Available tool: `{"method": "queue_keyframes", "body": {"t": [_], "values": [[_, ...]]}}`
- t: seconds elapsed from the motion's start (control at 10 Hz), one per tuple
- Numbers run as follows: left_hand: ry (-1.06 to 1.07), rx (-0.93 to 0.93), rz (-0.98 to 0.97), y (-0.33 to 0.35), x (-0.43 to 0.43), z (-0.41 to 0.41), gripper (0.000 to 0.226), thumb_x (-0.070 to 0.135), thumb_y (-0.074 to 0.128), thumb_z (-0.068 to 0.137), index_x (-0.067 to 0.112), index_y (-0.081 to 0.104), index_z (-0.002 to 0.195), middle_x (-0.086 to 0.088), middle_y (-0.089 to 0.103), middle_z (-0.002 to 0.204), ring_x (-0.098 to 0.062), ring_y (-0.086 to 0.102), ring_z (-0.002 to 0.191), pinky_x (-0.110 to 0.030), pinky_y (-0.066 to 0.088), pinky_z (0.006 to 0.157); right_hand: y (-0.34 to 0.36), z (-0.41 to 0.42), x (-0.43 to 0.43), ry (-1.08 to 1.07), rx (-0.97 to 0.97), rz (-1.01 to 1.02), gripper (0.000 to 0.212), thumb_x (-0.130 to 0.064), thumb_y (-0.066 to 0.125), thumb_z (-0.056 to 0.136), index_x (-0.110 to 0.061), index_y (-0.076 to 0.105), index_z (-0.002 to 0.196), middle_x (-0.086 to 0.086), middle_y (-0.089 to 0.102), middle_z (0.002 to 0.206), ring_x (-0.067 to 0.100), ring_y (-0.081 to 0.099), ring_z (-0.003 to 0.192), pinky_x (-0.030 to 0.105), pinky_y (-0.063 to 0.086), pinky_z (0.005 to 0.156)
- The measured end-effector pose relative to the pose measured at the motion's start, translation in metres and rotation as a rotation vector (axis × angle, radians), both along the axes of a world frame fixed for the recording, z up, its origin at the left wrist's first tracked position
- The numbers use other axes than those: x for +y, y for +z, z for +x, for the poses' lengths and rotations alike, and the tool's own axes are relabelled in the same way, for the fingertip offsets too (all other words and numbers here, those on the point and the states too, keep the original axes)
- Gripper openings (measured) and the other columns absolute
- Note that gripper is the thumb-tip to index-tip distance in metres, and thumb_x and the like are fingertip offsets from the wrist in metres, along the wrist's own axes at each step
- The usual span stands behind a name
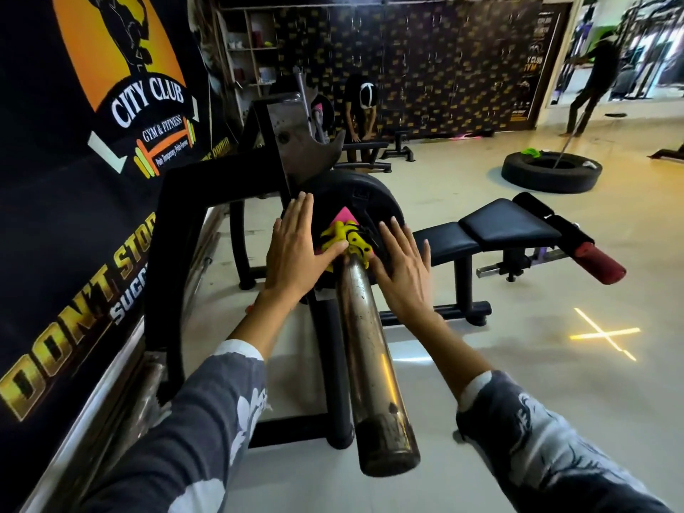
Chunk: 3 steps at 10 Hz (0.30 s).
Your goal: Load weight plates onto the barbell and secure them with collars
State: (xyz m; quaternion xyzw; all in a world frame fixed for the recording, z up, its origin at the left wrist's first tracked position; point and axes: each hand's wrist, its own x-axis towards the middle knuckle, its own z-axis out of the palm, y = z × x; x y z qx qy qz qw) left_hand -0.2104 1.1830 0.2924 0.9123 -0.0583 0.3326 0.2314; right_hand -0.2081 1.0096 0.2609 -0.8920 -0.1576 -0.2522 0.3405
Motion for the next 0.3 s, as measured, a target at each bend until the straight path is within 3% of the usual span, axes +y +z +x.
{"method": "queue_keyframes", "body": {"t": [0.1, 0.3], "values": [[0.005, -0.031, 0.011, -0.015, -0.004, -0.016, 0.081, 0.045, 0.057, 0.088, 0.007, 0.018, 0.146, -0.014, 0.02, 0.155, -0.026, 0.015, 0.144, -0.046, 0.015, 0.117, -0.008, -0.012, -0.006, -0.03, -0.005, -0.128, 0.058, -0.042, 0.039, 0.097, -0.022, 0.017, 0.147, -0.002, 0.01, 0.158, 0.012, -0.002, 0.145, 0.039, -0.012, 0.116], [0.012, -0.044, 0.011, -0.029, -0.01, -0.048, 0.073, 0.045, 0.051, 0.091, 0.009, 0.019, 0.146, -0.014, 0.021, 0.155, -0.024, 0.016, 0.143, -0.041, 0.012, 0.116, -0.014, -0.033, -0.016, 0.039, -0.063, -0.142, 0.057, -0.041, 0.04, 0.098, -0.02, 0.018, 0.147, -0.001, 0.015, 0.157, 0.013, 0.002, 0.145, 0.039, -0.009, 0.117]]}}
